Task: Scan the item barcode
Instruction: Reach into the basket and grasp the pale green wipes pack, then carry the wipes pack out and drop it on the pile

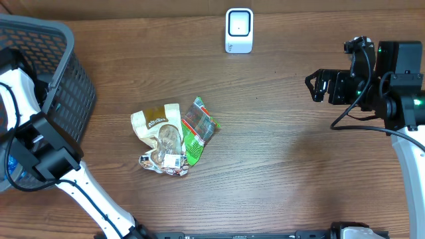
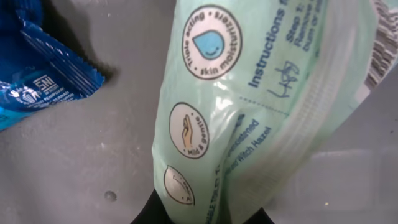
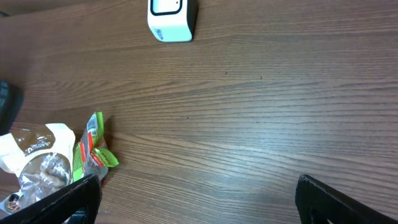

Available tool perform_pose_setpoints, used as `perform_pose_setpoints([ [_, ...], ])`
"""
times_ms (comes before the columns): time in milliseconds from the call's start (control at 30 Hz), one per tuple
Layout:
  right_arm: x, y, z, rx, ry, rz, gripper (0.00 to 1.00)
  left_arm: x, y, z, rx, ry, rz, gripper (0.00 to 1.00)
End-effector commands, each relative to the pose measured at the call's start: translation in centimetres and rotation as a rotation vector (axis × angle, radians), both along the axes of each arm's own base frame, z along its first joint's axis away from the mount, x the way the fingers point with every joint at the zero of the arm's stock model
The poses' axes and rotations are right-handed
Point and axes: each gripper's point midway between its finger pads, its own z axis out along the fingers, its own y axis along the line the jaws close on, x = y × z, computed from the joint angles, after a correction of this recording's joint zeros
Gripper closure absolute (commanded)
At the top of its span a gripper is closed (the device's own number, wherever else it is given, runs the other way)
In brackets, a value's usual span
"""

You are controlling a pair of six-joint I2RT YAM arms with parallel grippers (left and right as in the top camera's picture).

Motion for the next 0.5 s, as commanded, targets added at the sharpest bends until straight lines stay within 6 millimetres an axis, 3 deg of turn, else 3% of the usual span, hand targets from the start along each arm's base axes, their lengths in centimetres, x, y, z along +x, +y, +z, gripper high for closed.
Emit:
perform_pose_setpoints([
  [0, 0.3, 0.1, 1.1, 0.006, -0.032, 0.002, 0.00, 0.3, -1.0, 2.3, -0.047, -0.020, -0.078, 0.96],
  [67, 0.3, 0.1, 1.1, 0.006, -0.032, 0.002, 0.00, 0.5, -1.0, 4.6, -0.032, -0.036, -0.093, 0.96],
  [267, 0.3, 0.1, 1.1, 0.006, -0.032, 0.002, 0.00, 0.4, -2.0, 16.5, 0.078, -0.158, -0.198, 0.96],
  [333, 0.3, 0.1, 1.1, 0.006, -0.031, 0.002, 0.00, -0.3, -3.5, 21.3, 0.108, -0.229, -0.253, 0.96],
  [367, 0.3, 0.1, 1.1, 0.006, -0.032, 0.002, 0.00, -1.5, -5.1, 25.2, 0.131, -0.294, -0.289, 0.96],
  [467, 0.3, 0.1, 1.1, 0.006, -0.032, 0.002, 0.00, -3.2, -7.8, 29.2, 0.136, -0.369, -0.357, 0.96],
])
